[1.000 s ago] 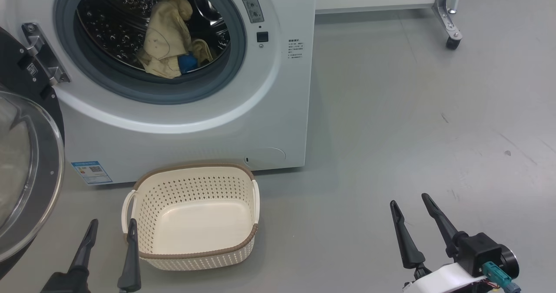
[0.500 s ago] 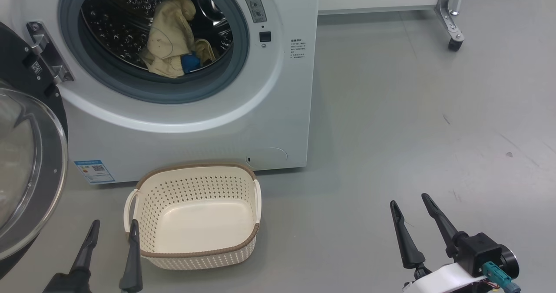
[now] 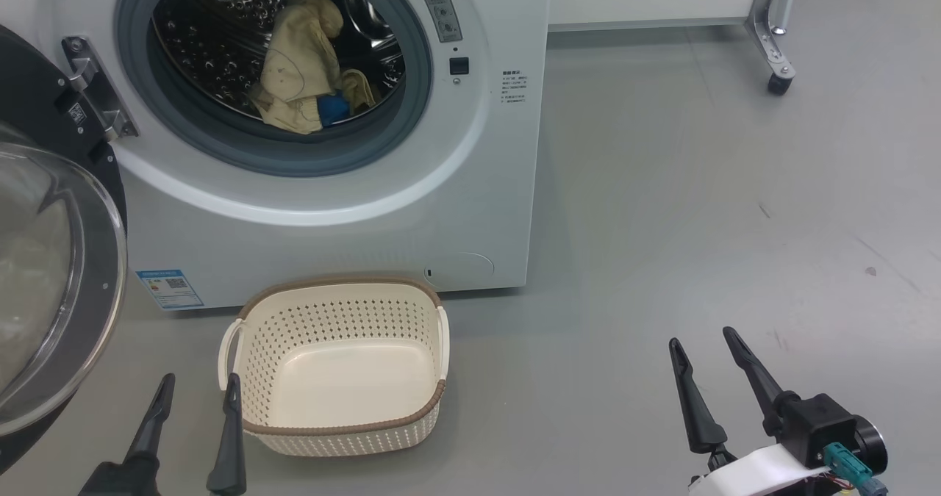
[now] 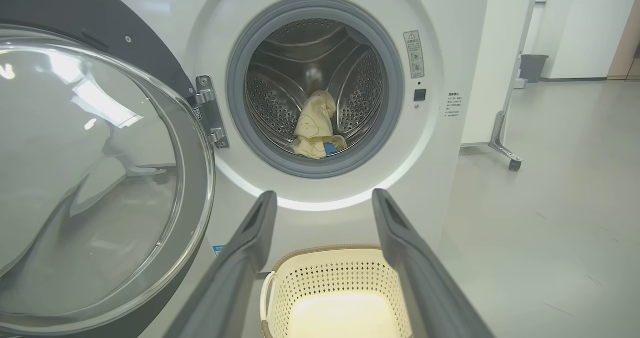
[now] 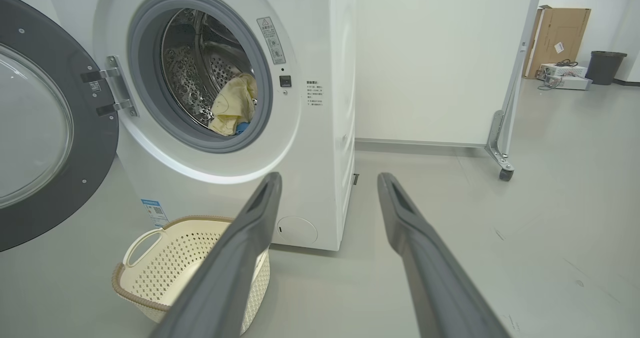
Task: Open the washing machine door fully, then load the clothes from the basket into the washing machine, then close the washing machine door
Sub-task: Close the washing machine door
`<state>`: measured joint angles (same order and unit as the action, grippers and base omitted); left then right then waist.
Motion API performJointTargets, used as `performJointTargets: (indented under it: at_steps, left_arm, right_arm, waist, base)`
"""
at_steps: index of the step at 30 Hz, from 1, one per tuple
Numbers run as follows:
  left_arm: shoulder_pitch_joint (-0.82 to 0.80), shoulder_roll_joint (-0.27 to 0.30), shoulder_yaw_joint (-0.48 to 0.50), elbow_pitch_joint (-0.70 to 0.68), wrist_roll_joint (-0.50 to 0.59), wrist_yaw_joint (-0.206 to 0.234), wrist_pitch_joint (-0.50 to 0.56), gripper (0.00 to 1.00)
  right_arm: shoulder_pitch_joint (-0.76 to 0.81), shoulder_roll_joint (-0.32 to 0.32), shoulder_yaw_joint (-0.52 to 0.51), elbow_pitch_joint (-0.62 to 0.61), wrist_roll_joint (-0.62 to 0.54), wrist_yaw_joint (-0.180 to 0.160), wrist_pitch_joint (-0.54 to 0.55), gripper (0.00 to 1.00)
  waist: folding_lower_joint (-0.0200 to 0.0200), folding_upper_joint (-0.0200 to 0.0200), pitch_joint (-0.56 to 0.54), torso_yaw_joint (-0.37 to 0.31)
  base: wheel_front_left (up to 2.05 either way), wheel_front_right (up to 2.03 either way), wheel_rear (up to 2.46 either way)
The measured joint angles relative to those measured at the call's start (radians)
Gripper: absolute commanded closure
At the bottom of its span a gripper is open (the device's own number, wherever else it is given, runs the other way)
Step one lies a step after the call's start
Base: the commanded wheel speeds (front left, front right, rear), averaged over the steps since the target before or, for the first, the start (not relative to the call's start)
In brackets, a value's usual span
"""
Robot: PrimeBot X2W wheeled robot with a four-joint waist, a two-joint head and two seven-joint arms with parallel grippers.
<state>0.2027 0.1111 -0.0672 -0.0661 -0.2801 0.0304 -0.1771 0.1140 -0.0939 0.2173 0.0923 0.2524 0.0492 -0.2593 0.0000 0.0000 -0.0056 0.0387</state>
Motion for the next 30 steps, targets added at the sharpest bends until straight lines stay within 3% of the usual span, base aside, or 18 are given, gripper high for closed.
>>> performJointTargets:
  at_steps: [18,30]
  left_arm:
    - [-0.002,-0.006,-0.027,0.000,0.000,0.000,0.000,0.00]
    - [-0.002,-0.008,-0.031,0.004,0.000,0.004,0.000,0.00]
  right_arm:
    - [0.022,-0.011,-0.011,-0.013,0.000,0.000,0.000,0.00]
    - [0.023,-0.017,-0.009,-0.021,0.000,0.000,0.000,0.00]
  waist:
    - [0.0000,0.0000,-0.004,0.148]
    - [0.0000,0.0000,-0.007,0.303]
  base:
    - [0.00,0.00,0.00]
    - [0.00,0.00,0.00]
